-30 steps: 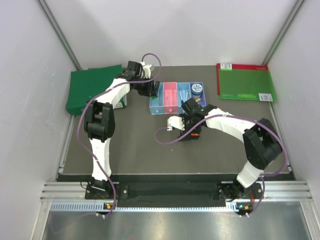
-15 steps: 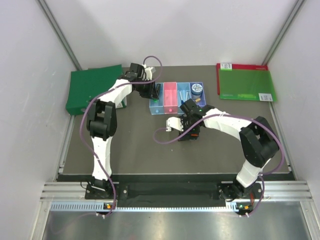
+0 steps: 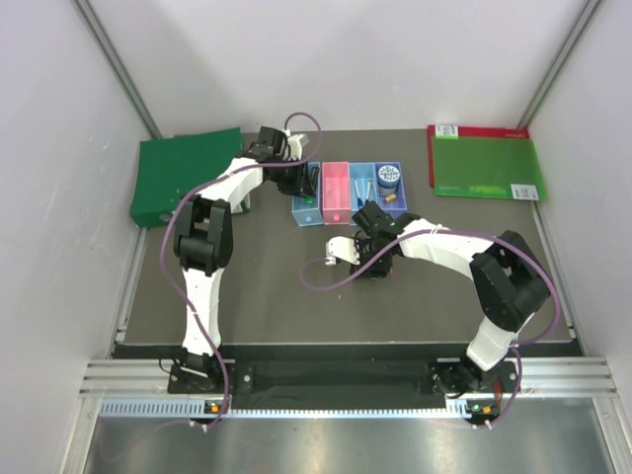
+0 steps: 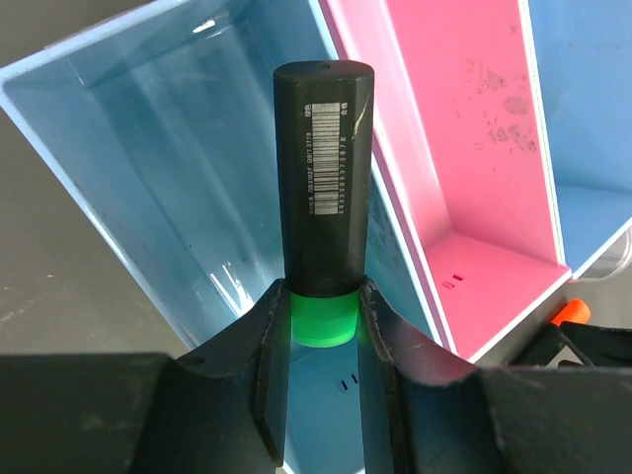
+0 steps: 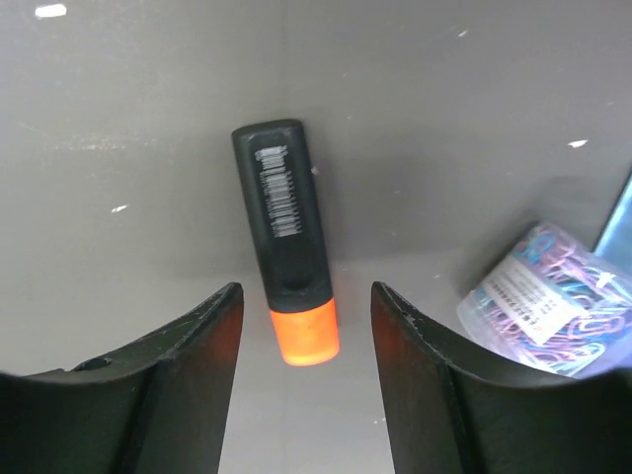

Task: Sort the stationery into containers
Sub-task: Place the pen in the storage box, then pick up the pen from the center of the board, then place the pen in the storage box, then pick up the stationery from the center of the board.

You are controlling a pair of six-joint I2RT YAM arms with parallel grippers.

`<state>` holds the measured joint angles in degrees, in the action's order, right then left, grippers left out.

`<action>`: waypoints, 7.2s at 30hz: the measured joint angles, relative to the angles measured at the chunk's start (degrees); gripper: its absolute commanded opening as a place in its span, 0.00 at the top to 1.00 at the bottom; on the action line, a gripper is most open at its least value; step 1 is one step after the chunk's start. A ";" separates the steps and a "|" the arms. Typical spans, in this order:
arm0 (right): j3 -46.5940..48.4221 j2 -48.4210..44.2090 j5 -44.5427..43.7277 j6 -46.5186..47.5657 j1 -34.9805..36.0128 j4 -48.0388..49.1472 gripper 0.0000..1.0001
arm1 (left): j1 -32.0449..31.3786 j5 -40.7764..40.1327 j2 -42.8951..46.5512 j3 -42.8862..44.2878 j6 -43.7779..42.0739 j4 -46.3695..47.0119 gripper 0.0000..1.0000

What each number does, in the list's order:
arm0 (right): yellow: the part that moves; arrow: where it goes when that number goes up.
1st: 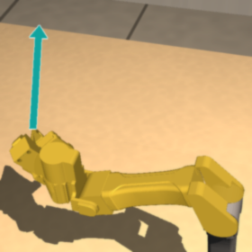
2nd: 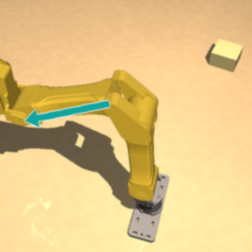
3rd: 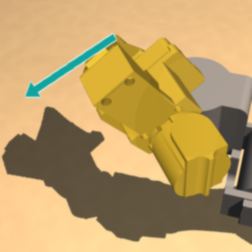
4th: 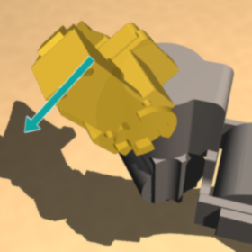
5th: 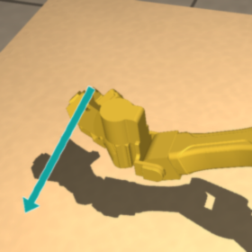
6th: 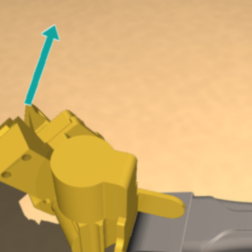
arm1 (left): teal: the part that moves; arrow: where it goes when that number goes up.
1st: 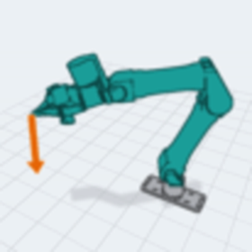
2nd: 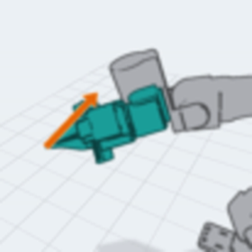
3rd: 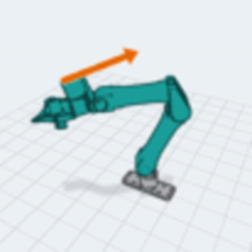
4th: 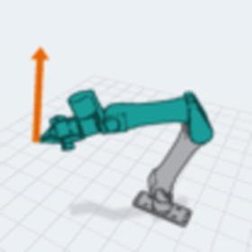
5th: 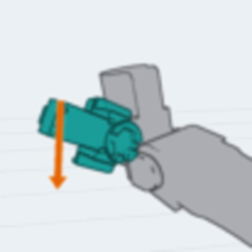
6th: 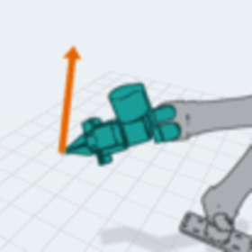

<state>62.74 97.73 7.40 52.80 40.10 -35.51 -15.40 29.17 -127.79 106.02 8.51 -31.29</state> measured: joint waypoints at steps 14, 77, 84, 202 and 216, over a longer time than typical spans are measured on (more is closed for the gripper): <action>-0.85 -0.17 -0.52 -1.11 1.14 1.05 1.00 | 0.04 1.11 0.00 0.33 0.52 0.00 0.61; 0.50 1.44 -1.92 -4.24 1.09 0.59 0.20 | 8.83 1.16 28.96 -0.28 -16.09 -17.79 0.01; 1.97 4.07 0.74 -2.32 -0.68 -1.11 0.39 | 10.54 -0.37 31.21 -0.35 -17.70 -19.98 0.01; 44.11 11.76 17.29 -42.40 -11.04 3.54 0.32 | 13.92 -1.40 61.72 -33.29 -19.65 -7.21 0.01; 6.12 -7.15 9.64 -19.02 -11.85 -6.47 0.31 | 13.90 2.75 59.74 -33.94 -28.68 -9.03 0.01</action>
<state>68.86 90.59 17.04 33.78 28.25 -41.98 -1.50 31.92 -68.05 72.07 -20.16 -40.32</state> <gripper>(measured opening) 0.696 0.990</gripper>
